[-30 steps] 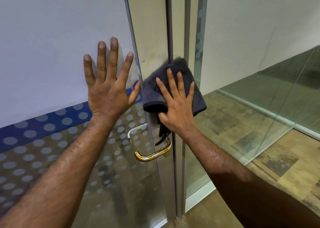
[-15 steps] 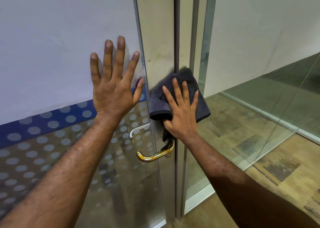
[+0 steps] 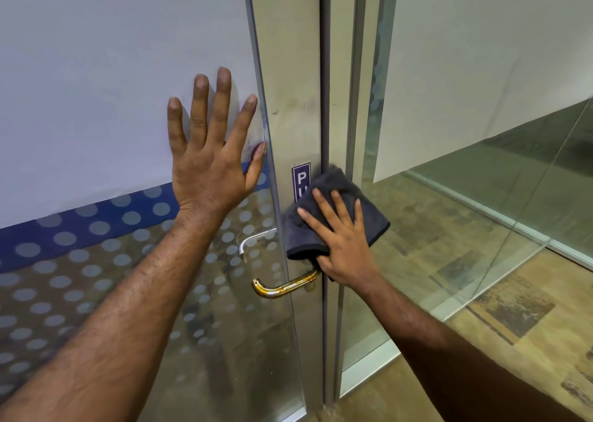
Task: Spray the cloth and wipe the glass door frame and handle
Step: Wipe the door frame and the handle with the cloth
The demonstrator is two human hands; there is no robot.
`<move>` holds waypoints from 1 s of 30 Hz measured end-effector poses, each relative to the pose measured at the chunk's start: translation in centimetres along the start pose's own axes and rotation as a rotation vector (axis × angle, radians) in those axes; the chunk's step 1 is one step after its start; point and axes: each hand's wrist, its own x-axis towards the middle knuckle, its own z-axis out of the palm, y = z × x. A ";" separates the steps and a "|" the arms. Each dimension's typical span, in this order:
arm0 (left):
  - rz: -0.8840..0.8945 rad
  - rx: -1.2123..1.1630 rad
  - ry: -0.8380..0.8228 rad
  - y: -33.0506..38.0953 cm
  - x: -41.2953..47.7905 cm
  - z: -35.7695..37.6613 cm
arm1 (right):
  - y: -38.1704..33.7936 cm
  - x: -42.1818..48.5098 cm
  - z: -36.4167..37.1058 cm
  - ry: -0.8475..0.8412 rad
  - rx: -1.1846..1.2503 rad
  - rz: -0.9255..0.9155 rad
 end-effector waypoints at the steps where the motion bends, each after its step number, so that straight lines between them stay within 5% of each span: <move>1: 0.000 -0.001 -0.002 0.0 0.1 0.0 | 0.1 -0.8 0.2 -0.028 0.030 0.017; 9: 0.006 -0.004 0.006 0.0 -0.1 0.2 | -2.0 3.5 -2.8 0.083 0.296 0.124; 19: 0.011 -0.017 -0.008 0.1 -0.1 0.1 | -2.5 10.8 -8.4 0.209 0.259 0.112; 30: 0.014 -0.005 0.008 0.1 -0.1 0.2 | -1.9 3.7 -3.6 0.020 0.191 0.113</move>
